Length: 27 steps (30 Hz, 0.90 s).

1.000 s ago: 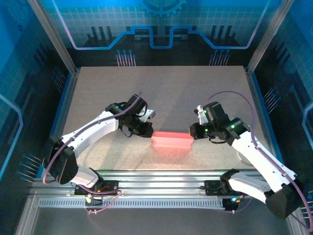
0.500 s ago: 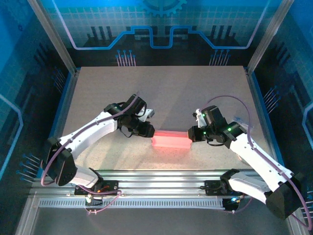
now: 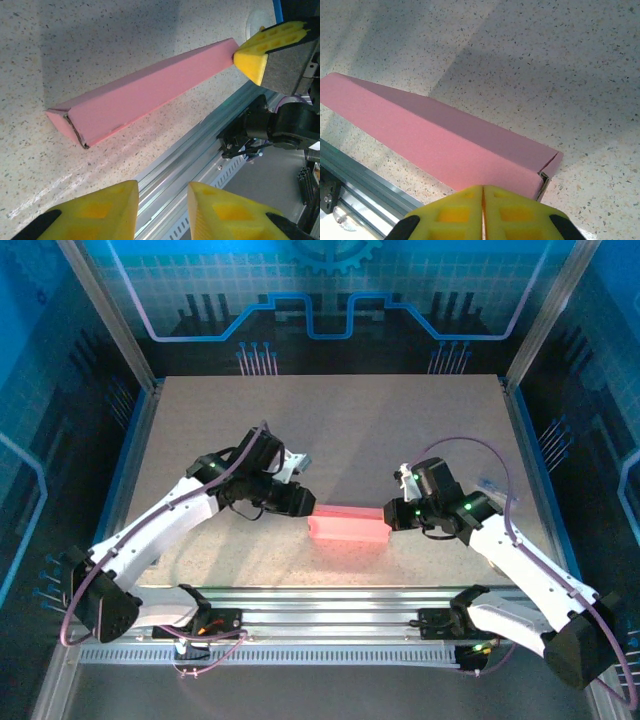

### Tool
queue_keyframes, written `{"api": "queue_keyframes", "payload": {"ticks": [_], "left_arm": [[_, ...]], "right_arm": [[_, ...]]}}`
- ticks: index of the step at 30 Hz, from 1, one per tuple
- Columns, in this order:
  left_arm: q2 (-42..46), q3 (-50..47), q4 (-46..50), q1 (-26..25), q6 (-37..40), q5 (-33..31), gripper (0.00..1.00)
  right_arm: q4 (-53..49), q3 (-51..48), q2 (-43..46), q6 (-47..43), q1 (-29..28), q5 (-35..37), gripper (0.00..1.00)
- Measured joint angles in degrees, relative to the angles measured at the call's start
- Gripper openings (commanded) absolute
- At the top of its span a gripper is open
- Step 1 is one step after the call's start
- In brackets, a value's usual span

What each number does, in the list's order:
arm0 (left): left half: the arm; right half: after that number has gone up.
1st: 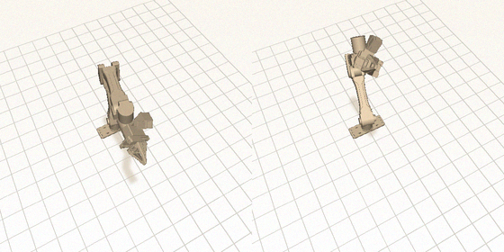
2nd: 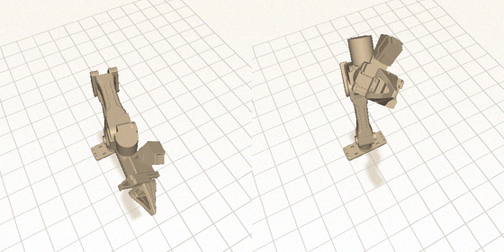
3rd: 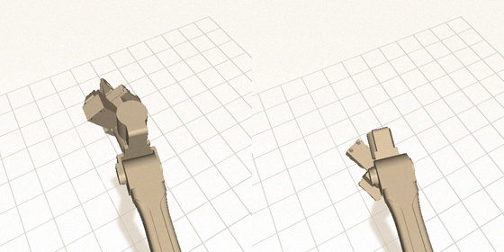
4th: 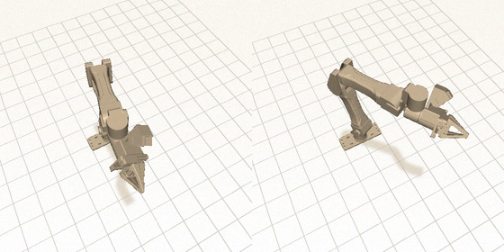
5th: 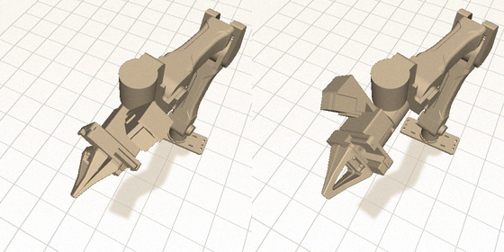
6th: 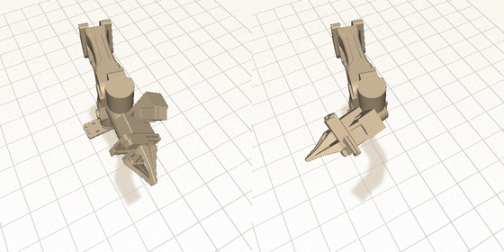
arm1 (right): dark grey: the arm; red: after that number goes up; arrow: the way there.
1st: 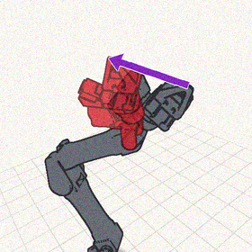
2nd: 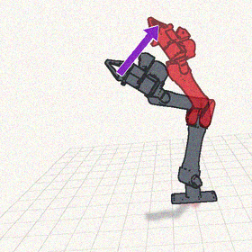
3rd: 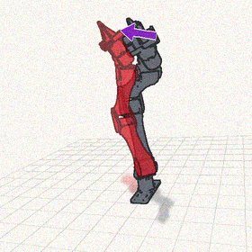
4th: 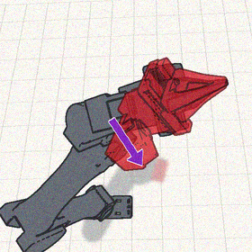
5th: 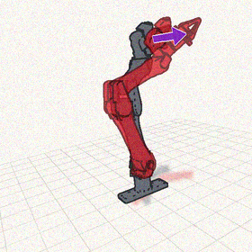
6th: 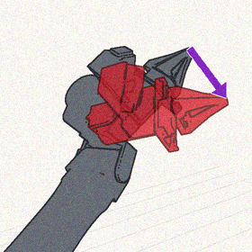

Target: Fold the paper box

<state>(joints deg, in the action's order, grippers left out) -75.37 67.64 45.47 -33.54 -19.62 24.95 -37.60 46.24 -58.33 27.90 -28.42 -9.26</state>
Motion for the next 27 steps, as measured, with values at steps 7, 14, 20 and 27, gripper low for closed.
{"api": "queue_keyframes", "payload": {"ticks": [7,14,20,27], "left_arm": [[-5.4,0.1,-3.7,0.0,0.0,-0.1,0.32],[-6.4,-0.2,-6.0,0.0,0.1,-0.7,0.32],[-7.1,-2.6,-7.6,0.0,0.0,-0.7,0.31],[-7.1,-5.6,-10.3,0.0,-0.2,-0.3,0.31]], "right_arm": [[0.2,-0.5,0.6,0.0,0.0,-0.2,0.11],[0.4,-0.7,0.6,0.0,0.0,-0.2,0.11],[0.8,-1.0,0.6,0.2,0.0,-0.2,0.11],[1.1,-1.4,0.6,0.2,0.0,-0.2,0.11]]}}
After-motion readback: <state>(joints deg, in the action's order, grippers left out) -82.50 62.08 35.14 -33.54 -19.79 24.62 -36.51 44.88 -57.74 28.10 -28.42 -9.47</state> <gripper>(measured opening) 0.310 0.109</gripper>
